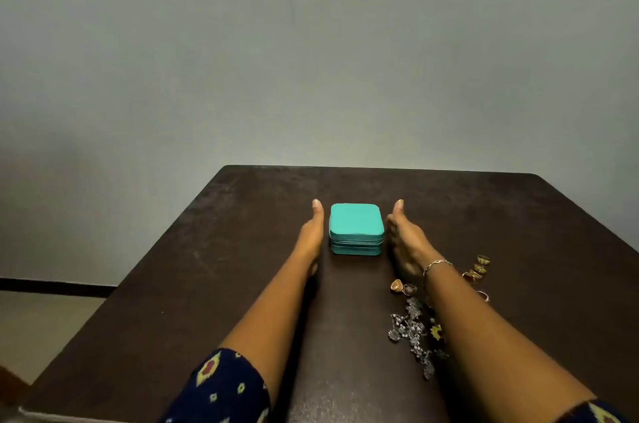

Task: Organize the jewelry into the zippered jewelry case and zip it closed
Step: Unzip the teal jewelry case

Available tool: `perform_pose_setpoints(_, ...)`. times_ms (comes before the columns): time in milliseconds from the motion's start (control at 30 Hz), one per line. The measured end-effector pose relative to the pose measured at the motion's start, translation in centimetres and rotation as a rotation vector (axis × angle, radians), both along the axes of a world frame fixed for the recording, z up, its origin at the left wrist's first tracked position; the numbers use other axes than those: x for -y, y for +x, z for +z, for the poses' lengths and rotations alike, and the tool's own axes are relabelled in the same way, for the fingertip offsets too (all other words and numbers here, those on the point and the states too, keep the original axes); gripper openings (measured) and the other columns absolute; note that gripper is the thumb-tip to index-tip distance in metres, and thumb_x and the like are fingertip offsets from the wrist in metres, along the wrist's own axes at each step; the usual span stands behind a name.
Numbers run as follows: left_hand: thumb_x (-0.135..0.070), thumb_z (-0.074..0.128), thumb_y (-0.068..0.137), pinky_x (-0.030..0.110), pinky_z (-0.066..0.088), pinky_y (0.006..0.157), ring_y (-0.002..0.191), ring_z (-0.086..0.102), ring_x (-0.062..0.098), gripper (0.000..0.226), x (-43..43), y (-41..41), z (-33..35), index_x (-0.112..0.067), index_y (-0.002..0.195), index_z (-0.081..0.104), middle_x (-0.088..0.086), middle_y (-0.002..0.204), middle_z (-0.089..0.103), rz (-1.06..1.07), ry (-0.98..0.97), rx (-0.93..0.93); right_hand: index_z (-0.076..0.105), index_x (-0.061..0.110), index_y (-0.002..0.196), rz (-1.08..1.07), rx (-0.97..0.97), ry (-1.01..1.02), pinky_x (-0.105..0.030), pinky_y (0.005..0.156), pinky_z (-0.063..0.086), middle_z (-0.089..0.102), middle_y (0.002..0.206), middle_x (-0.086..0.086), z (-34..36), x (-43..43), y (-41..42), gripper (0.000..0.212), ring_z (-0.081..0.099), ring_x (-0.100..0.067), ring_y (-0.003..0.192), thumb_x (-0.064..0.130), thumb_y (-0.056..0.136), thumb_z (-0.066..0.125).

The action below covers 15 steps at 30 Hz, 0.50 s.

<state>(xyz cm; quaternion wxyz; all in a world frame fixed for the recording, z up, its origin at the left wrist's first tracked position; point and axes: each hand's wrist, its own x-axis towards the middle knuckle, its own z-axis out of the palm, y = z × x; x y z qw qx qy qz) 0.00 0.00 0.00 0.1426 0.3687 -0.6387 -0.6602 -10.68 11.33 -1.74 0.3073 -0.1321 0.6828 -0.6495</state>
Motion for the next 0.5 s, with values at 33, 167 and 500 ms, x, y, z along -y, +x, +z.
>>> perform_pose_setpoints(33,-0.058,0.018,0.094,0.034,0.03,0.106,0.135,0.032,0.026,0.074,-0.1,0.1,-0.2,-0.004,0.142,0.028,0.011,0.148,0.033,-0.011,0.075,-0.025,0.04,0.005,0.136,0.018,0.048,-0.065,-0.03,0.102,0.033,0.05,0.13,-0.005,-0.1,0.2,0.5,0.071,0.044,-0.02,0.126,0.058,0.091,0.026)
perform_pose_setpoints(167,-0.063,0.013,0.09,0.027,0.037,0.094,0.122,0.048,0.02,0.081,0.0,0.3,-0.8,-0.001,0.133,0.042,0.011,0.138,0.048,-0.108,0.186,-0.169,0.052,0.006,0.125,0.049,0.082,-0.149,-0.021,0.073,0.047,0.059,0.125,-0.008,-0.2,0.7,2.0,0.066,0.059,-0.013,0.095,0.056,0.093,0.022)
perform_pose_setpoints(500,-0.057,0.015,0.093,0.013,0.043,0.07,0.096,0.054,0.009,0.07,0.1,5.8,0.3,-0.008,0.132,0.046,0.004,0.126,0.055,-0.152,0.096,-0.225,0.052,0.01,0.127,0.162,0.073,-0.174,-0.021,0.069,0.047,0.06,0.122,-0.006,1.1,0.3,6.3,0.063,0.06,-0.008,0.092,0.055,0.093,0.023)
